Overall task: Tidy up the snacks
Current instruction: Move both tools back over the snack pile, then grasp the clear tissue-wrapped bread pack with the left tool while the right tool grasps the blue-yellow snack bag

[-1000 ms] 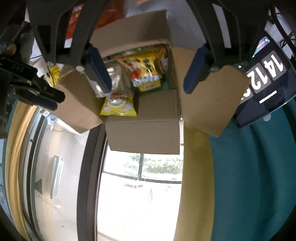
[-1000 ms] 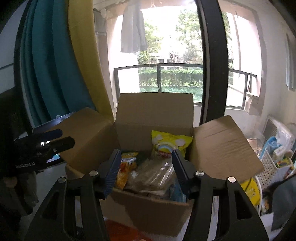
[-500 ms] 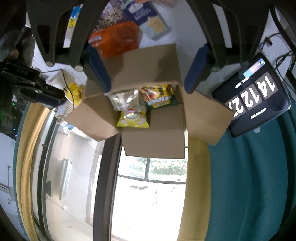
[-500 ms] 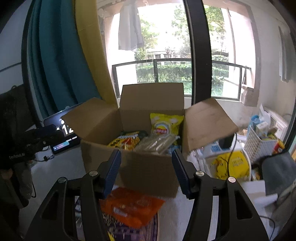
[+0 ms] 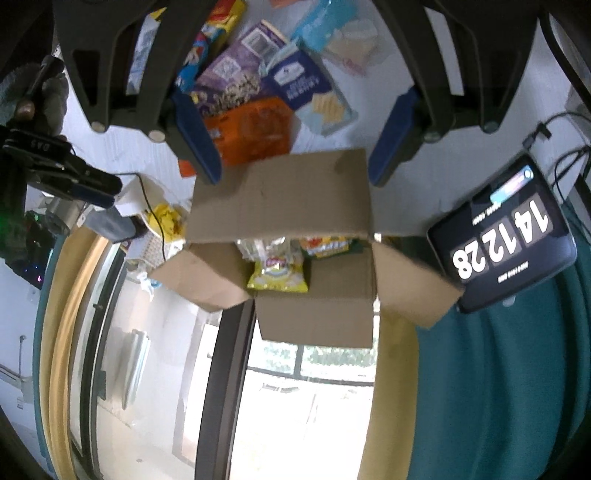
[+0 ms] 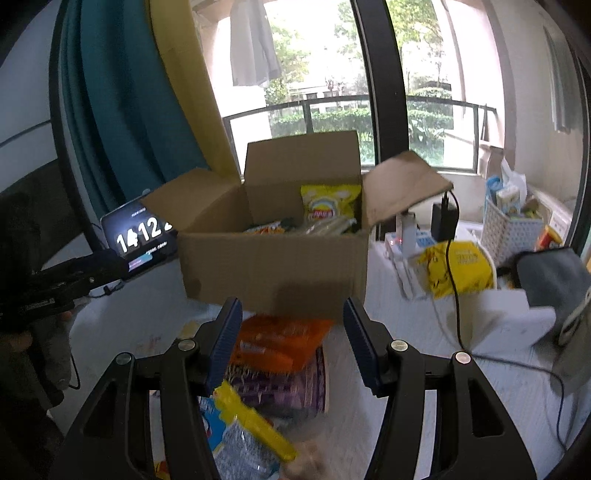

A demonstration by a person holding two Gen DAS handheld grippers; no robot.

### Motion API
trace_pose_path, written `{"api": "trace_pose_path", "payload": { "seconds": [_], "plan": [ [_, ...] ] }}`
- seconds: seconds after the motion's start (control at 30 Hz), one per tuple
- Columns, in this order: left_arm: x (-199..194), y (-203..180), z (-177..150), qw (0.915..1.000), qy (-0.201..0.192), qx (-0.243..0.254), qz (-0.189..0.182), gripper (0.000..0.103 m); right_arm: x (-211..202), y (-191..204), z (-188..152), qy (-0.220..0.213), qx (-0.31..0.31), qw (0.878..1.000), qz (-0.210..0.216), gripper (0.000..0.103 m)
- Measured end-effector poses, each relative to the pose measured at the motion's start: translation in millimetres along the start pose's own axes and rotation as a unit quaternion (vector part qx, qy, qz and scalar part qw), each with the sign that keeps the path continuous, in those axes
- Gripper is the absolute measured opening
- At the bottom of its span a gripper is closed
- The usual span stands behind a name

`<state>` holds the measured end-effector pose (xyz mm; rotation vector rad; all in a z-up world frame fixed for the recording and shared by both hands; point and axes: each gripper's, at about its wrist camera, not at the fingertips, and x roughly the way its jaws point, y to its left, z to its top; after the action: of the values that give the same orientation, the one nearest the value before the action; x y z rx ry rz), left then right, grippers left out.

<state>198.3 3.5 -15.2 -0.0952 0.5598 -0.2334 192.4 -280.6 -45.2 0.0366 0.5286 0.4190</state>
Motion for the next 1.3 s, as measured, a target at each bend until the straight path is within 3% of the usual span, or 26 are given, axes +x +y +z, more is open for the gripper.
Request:
{"api": "trace_pose_path", "payload": {
  "seconds": [0.23,0.47,0.7,0.93,0.97,1.0,1.07,1.1,1.3],
  "plan": [
    [-1,6,-29,0.9995,0.028,-0.017,0.001,0.083,-4,3,-27,0.018,0.019,1.0,0.011,0.061],
    [2,9,-64,0.9974,0.064,-0.034,0.001,0.083,4,7,-59,0.058,0.029,0.997,0.038,0.075],
    [8,16,-98,0.9936,0.104,-0.044,0.013,0.083,20,12,-87,0.102,0.035,0.993,0.053,0.076],
    [17,35,-110,0.9908,0.124,-0.04,0.039,0.083,31,29,-98,0.123,0.022,0.989,0.079,0.076],
    [19,38,-112,0.9902,0.127,-0.038,0.042,0.083,32,32,-98,0.125,0.019,0.989,0.078,0.073],
    [21,41,-113,0.9896,0.131,-0.037,0.047,0.083,33,34,-99,0.125,0.016,0.989,0.075,0.061],
    [27,48,-114,0.9883,0.135,-0.04,0.059,0.083,35,36,-98,0.128,0.013,0.989,0.078,0.053],
    [29,51,-114,0.988,0.135,-0.043,0.062,0.083,34,35,-97,0.124,0.014,0.989,0.081,0.042],
    [51,59,-115,0.985,0.155,-0.056,0.051,0.084,22,40,-91,0.099,0.004,0.991,0.094,0.027]
  ]
}}
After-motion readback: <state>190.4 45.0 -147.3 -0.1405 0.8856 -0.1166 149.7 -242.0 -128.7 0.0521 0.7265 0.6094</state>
